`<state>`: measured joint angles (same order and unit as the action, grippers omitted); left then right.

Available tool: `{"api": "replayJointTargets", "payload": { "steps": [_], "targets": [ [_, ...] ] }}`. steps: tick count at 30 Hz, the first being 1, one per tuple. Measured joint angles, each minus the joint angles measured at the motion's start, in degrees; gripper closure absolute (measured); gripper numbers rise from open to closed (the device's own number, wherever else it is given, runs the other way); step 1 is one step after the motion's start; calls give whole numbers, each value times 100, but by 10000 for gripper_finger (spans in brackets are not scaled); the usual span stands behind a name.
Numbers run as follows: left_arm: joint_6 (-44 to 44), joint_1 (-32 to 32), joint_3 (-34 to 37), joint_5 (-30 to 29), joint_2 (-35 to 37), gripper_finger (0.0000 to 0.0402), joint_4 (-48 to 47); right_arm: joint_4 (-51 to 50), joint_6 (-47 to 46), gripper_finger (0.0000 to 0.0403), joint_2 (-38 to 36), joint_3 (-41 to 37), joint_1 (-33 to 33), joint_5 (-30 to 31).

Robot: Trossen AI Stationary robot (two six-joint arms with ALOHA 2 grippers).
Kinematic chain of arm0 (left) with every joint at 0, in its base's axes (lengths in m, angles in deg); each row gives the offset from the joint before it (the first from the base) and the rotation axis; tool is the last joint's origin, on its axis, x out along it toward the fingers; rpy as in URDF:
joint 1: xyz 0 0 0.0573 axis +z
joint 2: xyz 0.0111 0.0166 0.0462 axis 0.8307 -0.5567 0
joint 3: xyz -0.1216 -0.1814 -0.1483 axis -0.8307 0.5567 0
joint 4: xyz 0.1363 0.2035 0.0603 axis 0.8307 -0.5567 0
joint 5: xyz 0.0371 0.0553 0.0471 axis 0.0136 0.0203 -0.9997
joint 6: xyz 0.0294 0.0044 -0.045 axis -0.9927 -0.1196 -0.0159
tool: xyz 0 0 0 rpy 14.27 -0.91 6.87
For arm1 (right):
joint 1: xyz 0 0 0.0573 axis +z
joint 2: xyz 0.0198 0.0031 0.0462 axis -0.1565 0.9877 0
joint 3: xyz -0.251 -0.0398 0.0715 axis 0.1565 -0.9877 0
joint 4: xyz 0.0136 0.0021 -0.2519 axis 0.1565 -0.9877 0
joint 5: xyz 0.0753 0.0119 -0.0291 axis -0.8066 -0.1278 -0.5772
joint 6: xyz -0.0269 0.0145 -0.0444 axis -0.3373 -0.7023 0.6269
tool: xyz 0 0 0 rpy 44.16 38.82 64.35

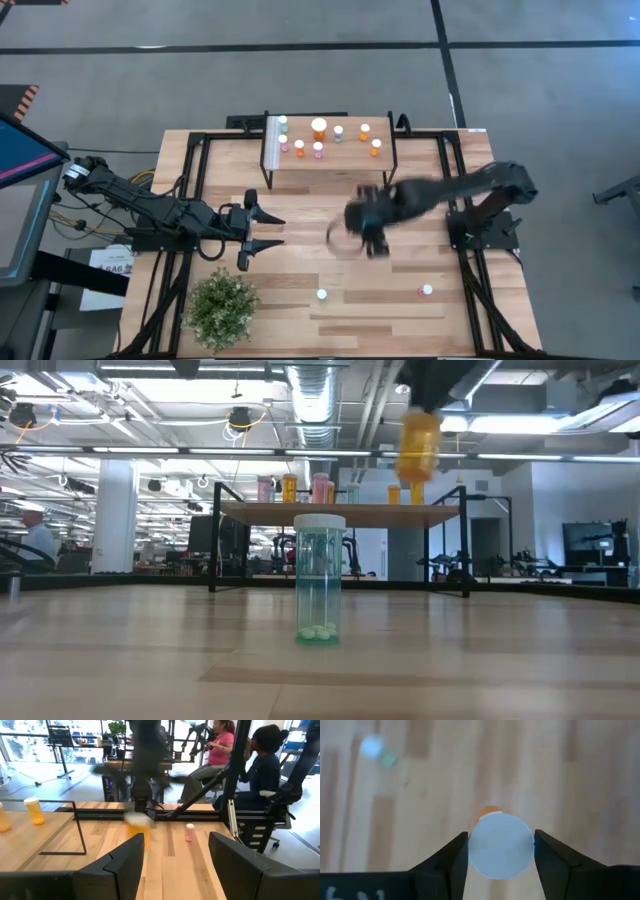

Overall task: Pick and place medicine bottles onto shelf by color
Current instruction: Put the large orange pill bottle on the shelf

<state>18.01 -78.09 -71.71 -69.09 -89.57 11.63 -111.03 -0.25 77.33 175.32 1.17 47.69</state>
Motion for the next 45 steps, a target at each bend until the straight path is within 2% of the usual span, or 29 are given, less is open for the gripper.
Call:
{"api": "replayJointTargets", "payload": {
  "steps": [6, 10, 13, 22, 29, 37, 45],
  "targets": [
    [-28, 0, 0, 0, -2, 191, 11, 437, 751, 196, -658, 299, -1633, -225],
    [-65, 2, 0, -4, -2, 191, 38, 601, 1117, 195, -535, 555, -2524, -849],
    [-66, 2, 0, -4, -2, 191, 40, 553, 1315, 197, -172, 760, -2877, -1051],
    [-68, 2, 0, -44, -2, 191, -8, -45, 1759, 195, 1177, 2014, -3241, -1102],
    [-68, 2, 0, -39, -2, 191, -46, -618, 1777, 196, 1863, 2819, -3483, -1099],
    [-68, 2, 0, 0, -2, 191, -46, -622, 1769, 179, 2070, 2906, -3658, -1106],
    [-109, 2, 0, -2, -2, 191, -46, -576, 1769, 153, 1854, 2895, -3657, -1091]
  ]
}}
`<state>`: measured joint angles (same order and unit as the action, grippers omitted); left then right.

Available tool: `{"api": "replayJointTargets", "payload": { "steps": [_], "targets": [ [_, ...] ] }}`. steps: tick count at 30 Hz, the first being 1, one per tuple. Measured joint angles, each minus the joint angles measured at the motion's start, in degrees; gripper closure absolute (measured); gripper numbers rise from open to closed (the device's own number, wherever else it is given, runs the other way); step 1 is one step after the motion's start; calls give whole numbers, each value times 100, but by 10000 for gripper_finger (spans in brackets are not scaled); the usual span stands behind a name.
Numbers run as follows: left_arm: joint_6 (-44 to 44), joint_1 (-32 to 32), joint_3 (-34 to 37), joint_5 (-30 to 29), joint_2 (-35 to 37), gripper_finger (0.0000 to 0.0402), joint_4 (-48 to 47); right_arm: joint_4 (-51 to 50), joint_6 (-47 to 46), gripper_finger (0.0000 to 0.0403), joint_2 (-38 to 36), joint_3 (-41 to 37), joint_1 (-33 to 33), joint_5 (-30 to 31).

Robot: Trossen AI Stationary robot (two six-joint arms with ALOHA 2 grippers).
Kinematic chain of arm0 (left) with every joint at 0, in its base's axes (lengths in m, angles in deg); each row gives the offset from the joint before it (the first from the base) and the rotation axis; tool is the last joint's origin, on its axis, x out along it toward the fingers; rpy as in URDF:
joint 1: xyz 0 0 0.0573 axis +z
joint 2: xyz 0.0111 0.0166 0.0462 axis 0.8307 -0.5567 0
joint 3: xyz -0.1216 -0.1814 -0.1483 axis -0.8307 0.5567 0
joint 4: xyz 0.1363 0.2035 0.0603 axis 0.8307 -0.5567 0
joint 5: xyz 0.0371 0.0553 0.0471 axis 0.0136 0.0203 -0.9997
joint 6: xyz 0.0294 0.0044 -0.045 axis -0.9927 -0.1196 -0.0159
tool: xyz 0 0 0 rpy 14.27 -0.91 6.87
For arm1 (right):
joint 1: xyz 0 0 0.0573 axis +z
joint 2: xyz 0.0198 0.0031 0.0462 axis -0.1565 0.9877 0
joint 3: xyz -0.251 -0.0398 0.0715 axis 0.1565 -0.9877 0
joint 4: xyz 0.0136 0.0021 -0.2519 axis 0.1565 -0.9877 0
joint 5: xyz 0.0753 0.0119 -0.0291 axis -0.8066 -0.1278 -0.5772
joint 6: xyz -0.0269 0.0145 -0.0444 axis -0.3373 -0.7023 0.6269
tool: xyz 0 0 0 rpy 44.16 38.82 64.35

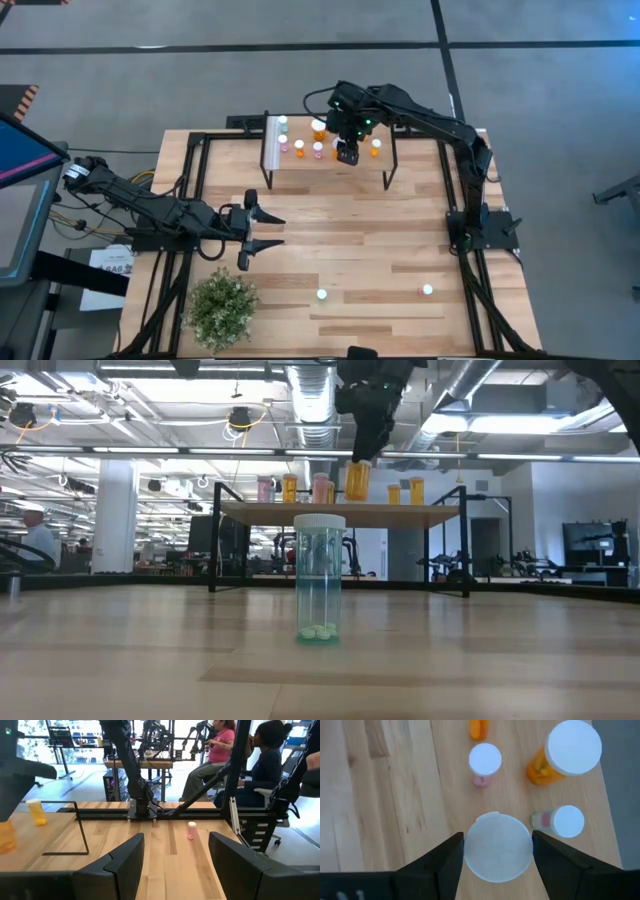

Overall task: Pick and place medicine bottles onto shelf by color
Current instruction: Put the large orange pill bottle on the shelf, then put the pink pill bottle on the shelf

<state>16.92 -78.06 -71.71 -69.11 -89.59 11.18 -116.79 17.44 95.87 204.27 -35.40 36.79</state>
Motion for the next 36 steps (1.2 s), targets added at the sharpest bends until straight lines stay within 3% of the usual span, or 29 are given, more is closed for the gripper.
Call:
{"api": "replayJointTargets", "payload": {
  "steps": [15, 23, 31, 36],
  "targets": [
    [2, 0, 0, -2, 0, 191, 16, 168, -28, 137, -98, 15, 2, 16],
    [7, 0, 0, 5, 0, 191, -33, -638, -189, 137, -610, 231, 22, 39],
    [128, 0, 0, 7, 0, 191, -78, -1067, -570, 137, -1546, -105, 960, 33],
    [173, 0, 0, 7, 0, 191, -136, -868, -999, 137, -2191, -934, 1916, 311]
  ]
}}
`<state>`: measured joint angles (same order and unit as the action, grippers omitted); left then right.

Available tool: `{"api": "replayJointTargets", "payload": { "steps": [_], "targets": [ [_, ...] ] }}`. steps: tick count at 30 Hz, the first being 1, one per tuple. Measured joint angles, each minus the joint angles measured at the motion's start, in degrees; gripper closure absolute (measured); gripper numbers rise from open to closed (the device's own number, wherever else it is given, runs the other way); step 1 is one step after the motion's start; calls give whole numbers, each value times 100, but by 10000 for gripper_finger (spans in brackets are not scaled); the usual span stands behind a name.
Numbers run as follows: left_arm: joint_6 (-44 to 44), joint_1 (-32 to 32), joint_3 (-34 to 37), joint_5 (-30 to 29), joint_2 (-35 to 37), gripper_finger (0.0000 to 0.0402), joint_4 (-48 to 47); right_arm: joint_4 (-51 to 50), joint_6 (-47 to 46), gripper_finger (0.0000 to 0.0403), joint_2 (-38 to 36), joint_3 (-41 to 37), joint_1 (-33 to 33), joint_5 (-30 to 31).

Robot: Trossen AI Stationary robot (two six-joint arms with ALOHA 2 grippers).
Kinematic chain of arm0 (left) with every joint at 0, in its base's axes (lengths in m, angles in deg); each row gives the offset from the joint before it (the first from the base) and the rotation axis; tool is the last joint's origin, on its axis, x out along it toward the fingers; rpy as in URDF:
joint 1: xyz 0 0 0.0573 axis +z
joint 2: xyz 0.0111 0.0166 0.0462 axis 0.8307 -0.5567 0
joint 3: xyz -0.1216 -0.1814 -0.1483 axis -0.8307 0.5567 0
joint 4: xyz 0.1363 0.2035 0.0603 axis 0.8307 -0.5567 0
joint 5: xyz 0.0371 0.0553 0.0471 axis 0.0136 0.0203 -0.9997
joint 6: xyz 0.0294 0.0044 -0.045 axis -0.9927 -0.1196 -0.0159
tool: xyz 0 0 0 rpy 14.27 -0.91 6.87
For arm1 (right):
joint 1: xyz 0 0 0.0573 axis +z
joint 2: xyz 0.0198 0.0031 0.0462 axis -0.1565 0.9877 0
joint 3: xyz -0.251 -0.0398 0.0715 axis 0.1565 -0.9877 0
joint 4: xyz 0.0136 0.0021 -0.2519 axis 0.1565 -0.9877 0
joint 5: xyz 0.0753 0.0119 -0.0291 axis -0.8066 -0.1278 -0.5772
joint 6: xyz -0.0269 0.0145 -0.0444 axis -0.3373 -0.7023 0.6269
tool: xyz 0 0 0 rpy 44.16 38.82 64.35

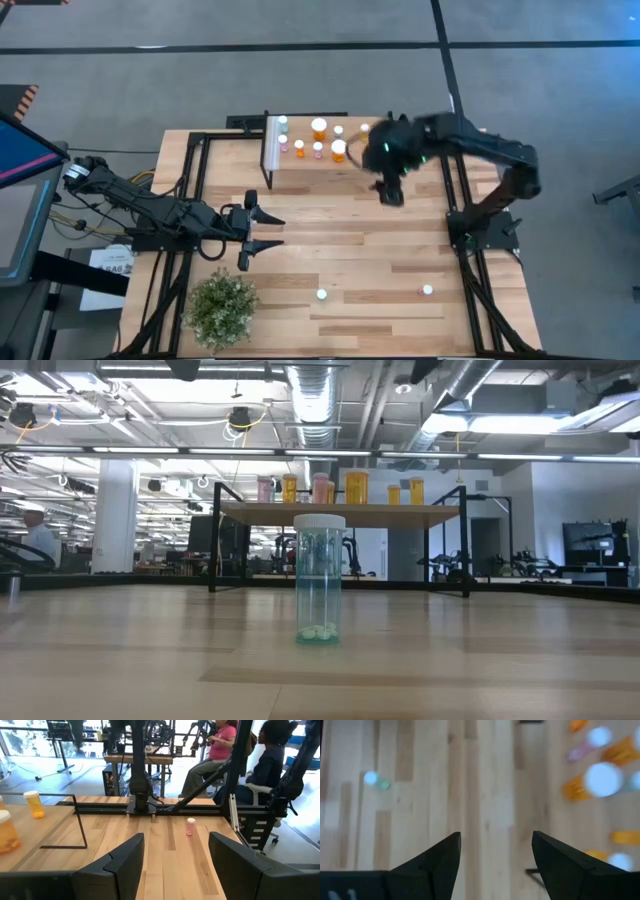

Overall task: Pick and place medicine bottles onto shelf by color
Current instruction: Put the pink pill bottle on the shelf

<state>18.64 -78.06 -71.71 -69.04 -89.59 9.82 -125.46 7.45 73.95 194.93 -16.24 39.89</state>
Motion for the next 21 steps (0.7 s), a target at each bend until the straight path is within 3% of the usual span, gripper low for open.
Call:
{"api": "replayJointTargets", "payload": {
  "steps": [9, 21],
  "targets": [
    [0, 0, 0, -4, 0, 191, 3, 519, -1263, 137, -935, -2103, 1858, 529],
    [44, 0, 0, -9, 0, 191, 4, 811, -4418, 137, -1192, -4091, 4155, 656]
  ]
}}
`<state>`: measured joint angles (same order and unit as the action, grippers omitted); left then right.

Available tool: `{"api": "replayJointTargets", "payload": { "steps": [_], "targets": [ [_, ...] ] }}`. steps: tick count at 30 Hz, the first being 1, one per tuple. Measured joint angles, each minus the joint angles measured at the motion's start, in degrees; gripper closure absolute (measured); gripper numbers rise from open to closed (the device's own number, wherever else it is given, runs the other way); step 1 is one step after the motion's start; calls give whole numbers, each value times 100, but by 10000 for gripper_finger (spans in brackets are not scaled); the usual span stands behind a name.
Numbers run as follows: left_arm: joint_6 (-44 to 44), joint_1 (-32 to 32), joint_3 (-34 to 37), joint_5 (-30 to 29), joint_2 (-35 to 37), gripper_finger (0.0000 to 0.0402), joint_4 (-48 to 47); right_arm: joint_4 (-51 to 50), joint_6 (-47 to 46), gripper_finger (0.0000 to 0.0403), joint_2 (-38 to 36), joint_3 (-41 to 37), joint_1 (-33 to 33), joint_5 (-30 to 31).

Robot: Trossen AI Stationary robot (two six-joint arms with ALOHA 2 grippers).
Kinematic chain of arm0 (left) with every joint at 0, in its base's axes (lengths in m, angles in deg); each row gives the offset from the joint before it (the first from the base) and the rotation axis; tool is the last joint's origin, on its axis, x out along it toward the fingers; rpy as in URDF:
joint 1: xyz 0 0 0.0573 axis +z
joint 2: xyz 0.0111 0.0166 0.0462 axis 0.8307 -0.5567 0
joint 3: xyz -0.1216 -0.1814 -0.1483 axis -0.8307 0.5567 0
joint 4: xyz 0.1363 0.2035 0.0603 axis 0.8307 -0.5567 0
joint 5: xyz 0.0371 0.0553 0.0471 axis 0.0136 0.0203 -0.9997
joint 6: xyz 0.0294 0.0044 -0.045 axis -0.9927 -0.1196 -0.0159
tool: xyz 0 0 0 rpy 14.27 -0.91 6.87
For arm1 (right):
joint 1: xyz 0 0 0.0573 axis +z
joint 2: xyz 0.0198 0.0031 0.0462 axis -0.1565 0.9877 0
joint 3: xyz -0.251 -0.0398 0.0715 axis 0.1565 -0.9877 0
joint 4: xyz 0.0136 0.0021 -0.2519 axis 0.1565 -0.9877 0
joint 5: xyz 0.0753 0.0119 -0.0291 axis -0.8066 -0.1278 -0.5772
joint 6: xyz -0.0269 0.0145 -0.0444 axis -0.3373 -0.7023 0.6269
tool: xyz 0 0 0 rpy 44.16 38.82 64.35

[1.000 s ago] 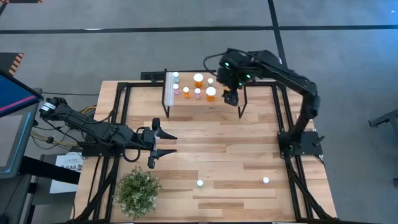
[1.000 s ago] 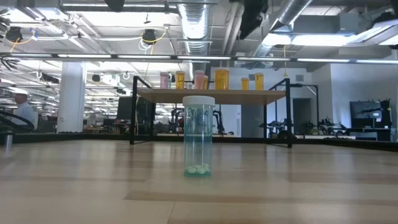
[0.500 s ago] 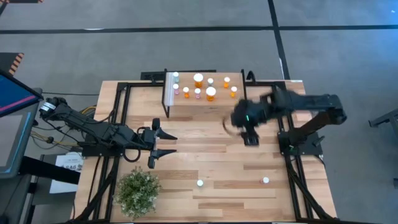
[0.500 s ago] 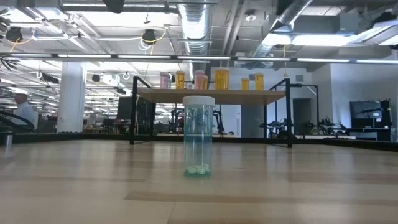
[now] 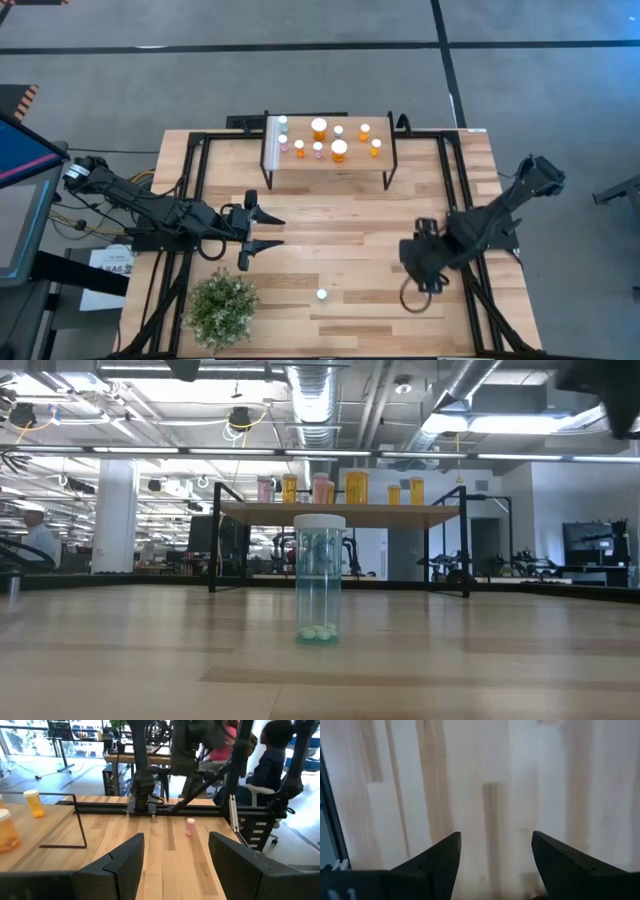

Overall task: Pick and place medicine bottles onto shelf by color
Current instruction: Put the pink pill bottle on the shelf

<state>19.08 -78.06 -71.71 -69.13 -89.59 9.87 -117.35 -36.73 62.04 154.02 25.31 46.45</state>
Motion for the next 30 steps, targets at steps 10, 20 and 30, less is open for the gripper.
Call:
{"api": "replayJointTargets", "payload": {
  "steps": [10, 20, 30],
  "targets": [
    [24, 0, 0, -7, -221, 191, 69, 212, -1650, 137, 356, -476, 1230, -26],
    [-83, 0, 0, 33, -275, 191, 275, 1171, -2049, 137, 430, -1225, 1350, -478],
    [-171, 0, 0, 43, -275, 191, 275, 1608, -2130, 137, 430, -1340, 1356, -509]
  ]
}}
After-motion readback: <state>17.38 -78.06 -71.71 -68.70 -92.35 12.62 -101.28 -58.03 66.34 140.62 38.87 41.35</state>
